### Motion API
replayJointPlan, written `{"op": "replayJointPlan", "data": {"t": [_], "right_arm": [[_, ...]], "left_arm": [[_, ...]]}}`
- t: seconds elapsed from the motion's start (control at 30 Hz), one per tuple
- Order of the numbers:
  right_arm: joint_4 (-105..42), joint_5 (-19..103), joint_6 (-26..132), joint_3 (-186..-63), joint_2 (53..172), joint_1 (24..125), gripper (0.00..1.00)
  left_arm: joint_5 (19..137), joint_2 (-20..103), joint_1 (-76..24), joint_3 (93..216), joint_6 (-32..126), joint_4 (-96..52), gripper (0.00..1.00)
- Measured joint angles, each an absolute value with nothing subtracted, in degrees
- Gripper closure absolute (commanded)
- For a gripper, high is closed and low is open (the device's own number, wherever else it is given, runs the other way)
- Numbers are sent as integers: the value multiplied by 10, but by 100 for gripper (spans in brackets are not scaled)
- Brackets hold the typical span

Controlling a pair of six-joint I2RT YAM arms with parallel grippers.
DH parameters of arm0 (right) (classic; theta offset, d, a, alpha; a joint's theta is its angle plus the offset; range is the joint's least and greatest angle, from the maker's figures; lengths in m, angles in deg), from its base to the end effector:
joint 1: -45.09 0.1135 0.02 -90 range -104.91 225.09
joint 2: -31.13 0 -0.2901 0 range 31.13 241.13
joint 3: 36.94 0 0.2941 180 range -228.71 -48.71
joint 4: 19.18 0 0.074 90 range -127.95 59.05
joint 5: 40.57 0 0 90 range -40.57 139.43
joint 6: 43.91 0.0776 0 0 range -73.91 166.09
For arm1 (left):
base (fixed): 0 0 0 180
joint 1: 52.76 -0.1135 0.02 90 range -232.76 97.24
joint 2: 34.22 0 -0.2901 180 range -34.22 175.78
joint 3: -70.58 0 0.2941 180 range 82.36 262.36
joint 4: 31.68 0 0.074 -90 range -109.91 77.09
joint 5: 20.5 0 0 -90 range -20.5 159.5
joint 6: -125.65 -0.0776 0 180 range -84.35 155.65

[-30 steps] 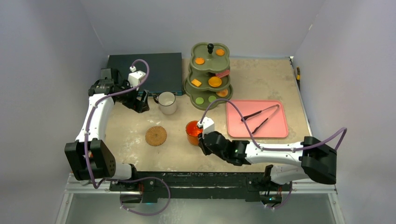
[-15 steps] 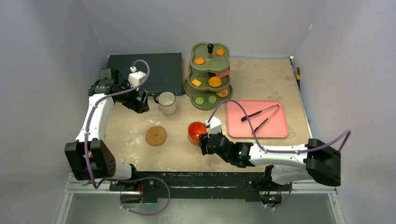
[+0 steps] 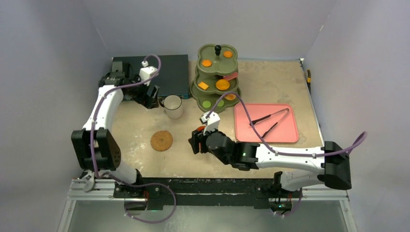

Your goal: Serve the afternoon tea

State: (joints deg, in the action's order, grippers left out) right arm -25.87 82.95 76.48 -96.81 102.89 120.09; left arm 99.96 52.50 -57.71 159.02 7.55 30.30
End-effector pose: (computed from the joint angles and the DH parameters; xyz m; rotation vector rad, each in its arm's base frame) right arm 0.1316 0.3255 0.2842 -0.3334 1.8737 0.7241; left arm 0.3693 -0.0075 0.2896 0.6688 2.3779 -0.4570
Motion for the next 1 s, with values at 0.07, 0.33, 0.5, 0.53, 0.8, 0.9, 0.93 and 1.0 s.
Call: {"op": "replayJointPlan", "data": {"t": [0.07, 0.33, 0.5, 0.53, 0.8, 0.9, 0.93, 1.0], "right_arm": [[-250, 829, 764, -985, 1046, 1201, 37], [-238, 824, 775, -988, 1078, 1201, 44], [-227, 817, 788, -978, 1081, 1202, 47], [-225, 817, 791, -976, 1082, 1202, 47], [-217, 817, 804, -969, 1088, 1202, 50], [-216, 817, 809, -969, 1088, 1202, 52], [-216, 817, 811, -969, 1088, 1202, 52], [-216, 817, 813, -969, 1088, 1202, 53]], "left_arm": [[992, 566, -550, 1630, 76, 300, 10], [970, 710, -482, 1749, 74, 275, 22], [961, 764, -482, 1793, 47, 277, 31], [961, 769, -482, 1795, 39, 278, 33], [967, 805, -457, 1829, -68, 329, 50], [967, 823, -441, 1840, -96, 345, 60], [967, 830, -437, 1841, -104, 350, 62], [966, 842, -430, 1841, -115, 356, 68]]}}
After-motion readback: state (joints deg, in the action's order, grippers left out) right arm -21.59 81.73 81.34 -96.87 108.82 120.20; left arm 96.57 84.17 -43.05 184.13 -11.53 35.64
